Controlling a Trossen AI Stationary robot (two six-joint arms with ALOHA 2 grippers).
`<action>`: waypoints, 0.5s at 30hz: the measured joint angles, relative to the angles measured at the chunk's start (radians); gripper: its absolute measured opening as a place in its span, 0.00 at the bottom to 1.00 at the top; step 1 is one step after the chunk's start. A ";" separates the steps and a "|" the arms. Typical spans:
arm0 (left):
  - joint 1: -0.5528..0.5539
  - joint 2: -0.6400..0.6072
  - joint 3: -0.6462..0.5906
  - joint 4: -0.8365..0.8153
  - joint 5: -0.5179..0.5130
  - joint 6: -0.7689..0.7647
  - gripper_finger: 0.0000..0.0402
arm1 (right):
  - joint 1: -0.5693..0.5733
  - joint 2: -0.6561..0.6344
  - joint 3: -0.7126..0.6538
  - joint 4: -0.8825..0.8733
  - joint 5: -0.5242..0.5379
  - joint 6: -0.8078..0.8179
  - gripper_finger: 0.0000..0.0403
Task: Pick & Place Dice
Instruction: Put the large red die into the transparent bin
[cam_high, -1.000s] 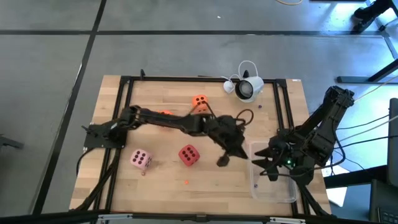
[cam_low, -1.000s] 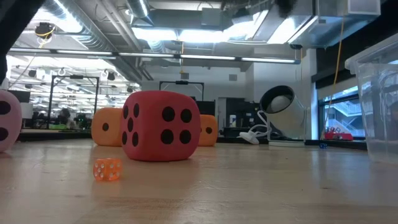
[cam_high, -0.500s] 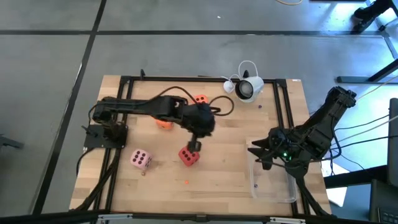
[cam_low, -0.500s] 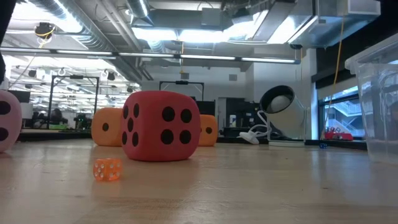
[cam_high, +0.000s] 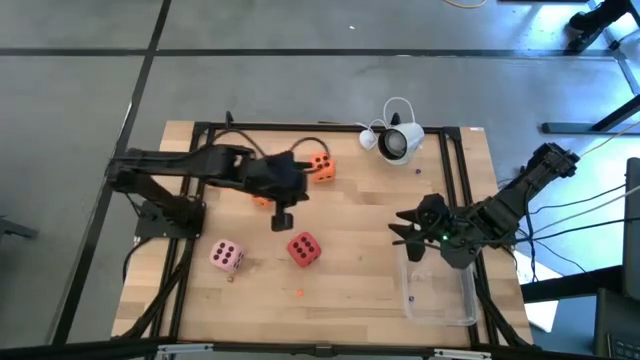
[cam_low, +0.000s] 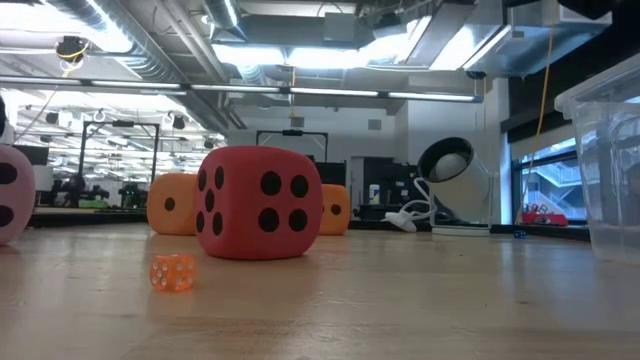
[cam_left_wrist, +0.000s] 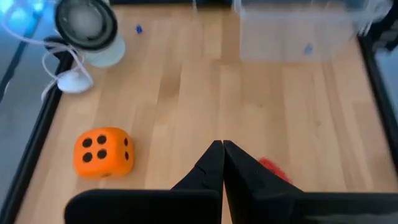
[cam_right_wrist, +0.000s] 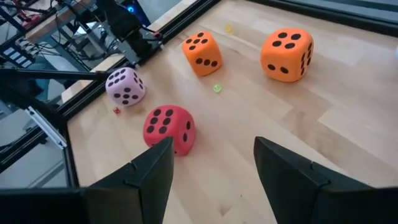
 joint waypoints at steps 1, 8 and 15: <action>0.000 -0.037 -0.046 0.037 -0.004 -0.015 0.01 | -0.004 0.000 0.000 0.002 0.000 -0.007 0.55; 0.000 -0.311 -0.403 0.220 -0.100 -0.169 0.01 | -0.056 0.000 0.000 0.061 -0.074 -0.078 0.55; 0.000 -0.459 -0.716 0.347 -0.115 -0.291 0.03 | -0.095 0.000 0.000 0.136 -0.087 -0.155 0.55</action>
